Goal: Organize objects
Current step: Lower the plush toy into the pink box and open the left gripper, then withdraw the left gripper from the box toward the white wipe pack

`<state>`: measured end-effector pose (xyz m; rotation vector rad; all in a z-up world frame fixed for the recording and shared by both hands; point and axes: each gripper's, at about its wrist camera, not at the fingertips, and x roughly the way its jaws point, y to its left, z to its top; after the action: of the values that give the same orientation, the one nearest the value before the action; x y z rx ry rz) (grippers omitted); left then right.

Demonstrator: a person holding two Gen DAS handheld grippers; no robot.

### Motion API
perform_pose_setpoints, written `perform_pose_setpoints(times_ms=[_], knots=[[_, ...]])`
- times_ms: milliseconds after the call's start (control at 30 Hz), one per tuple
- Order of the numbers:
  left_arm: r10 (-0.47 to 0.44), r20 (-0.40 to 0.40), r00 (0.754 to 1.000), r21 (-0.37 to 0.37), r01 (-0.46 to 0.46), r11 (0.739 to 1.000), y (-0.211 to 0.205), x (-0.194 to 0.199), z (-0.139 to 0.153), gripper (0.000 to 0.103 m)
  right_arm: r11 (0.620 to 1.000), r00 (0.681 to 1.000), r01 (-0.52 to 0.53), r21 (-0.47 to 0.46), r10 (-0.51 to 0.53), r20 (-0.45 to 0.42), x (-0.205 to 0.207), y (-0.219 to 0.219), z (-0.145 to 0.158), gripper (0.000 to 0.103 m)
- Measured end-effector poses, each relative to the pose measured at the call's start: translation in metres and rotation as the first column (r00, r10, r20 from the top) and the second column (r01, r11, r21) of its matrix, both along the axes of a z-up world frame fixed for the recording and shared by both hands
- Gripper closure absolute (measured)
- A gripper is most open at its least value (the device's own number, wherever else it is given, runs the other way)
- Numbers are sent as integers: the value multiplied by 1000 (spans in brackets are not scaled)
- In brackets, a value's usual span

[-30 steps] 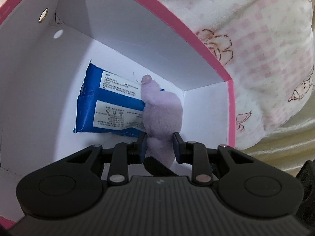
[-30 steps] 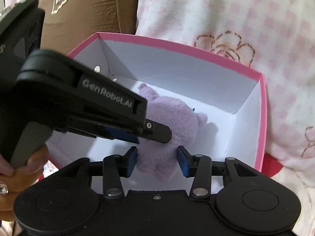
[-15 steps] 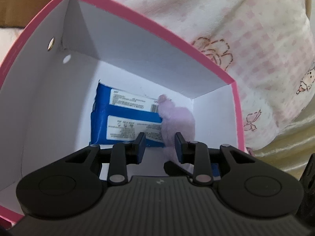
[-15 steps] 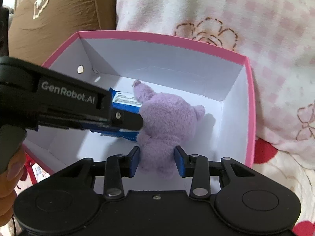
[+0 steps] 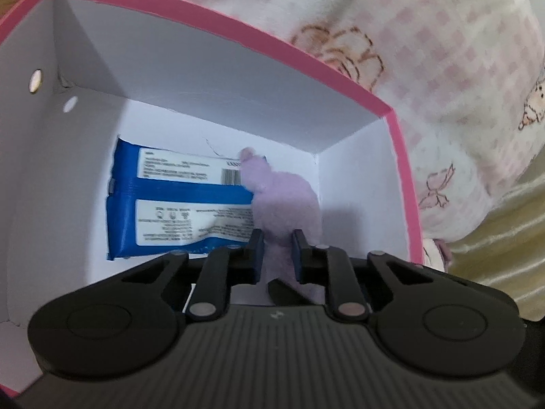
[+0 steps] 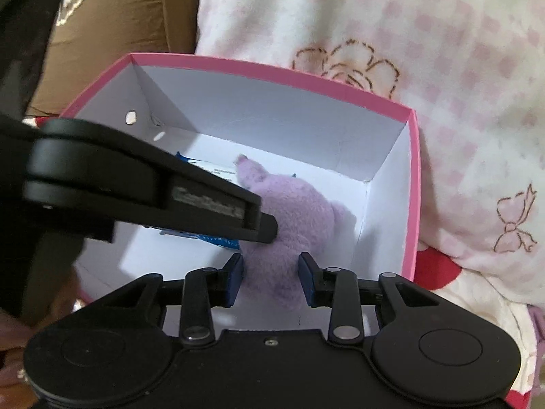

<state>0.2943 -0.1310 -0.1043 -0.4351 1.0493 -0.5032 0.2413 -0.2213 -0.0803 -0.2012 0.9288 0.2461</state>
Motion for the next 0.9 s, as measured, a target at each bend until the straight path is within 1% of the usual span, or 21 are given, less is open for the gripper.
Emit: perform_pose_setpoints(times_ms=[33,100,133,167,233,333,400,467,500,533,600,700,733,800,833,900], knots=[[-12,-9,1000,-3,11,1000,-2,0,-2,87,1000,1000,-13,20,13,-2,-1,-2,1,64],[-25,-38,999,-33,24,999,-5,1,-6,89,998,999,-27,62,29,-22,-4,-6,2,64],[-30,-50,998,-43,28,999,-6,1,-8,89,997,1000,-23,75,24,-18,-6,-10,3,64],[-32,-56,998,-43,30,999,-8,0,-10,89,997,1000,-27,77,28,-15,-6,-5,4,64],[-31,-56,998,-21,30,999,-10,-2,-12,89,998,1000,-22,65,23,-3,-8,-7,4,64],[-28,-47,998,2,28,1000,-13,-3,-12,89,996,1000,-25,88,25,0,-12,-11,5,64],[-24,-42,999,35,26,999,-14,-4,-8,89,995,1000,-31,94,31,3,-13,-12,5,64],[-20,-25,1000,65,21,998,-14,-6,-3,84,995,999,-33,99,32,13,-15,-14,6,64],[-21,-14,1000,78,22,997,-13,-8,0,76,994,999,-34,106,32,14,-16,-15,7,64],[-27,2,1000,78,27,997,-11,-11,4,66,993,999,-30,115,29,16,-18,-16,8,63],[-30,23,999,74,28,997,-4,-18,11,59,990,1000,-23,139,20,24,-22,-19,11,59],[-46,33,998,93,42,995,3,-25,20,59,986,999,-13,164,7,41,-31,-23,18,57],[-49,30,998,104,46,994,6,-27,23,58,986,999,-10,168,3,46,-25,-14,16,57],[-59,28,998,112,56,992,12,-32,30,58,984,999,-1,178,-9,54,-28,-14,20,56],[-62,31,998,114,58,992,18,-35,34,58,983,998,5,185,-16,57,-30,-16,24,54],[-73,51,996,132,65,989,24,-37,44,58,979,998,5,205,-17,55,-37,-21,32,53]])
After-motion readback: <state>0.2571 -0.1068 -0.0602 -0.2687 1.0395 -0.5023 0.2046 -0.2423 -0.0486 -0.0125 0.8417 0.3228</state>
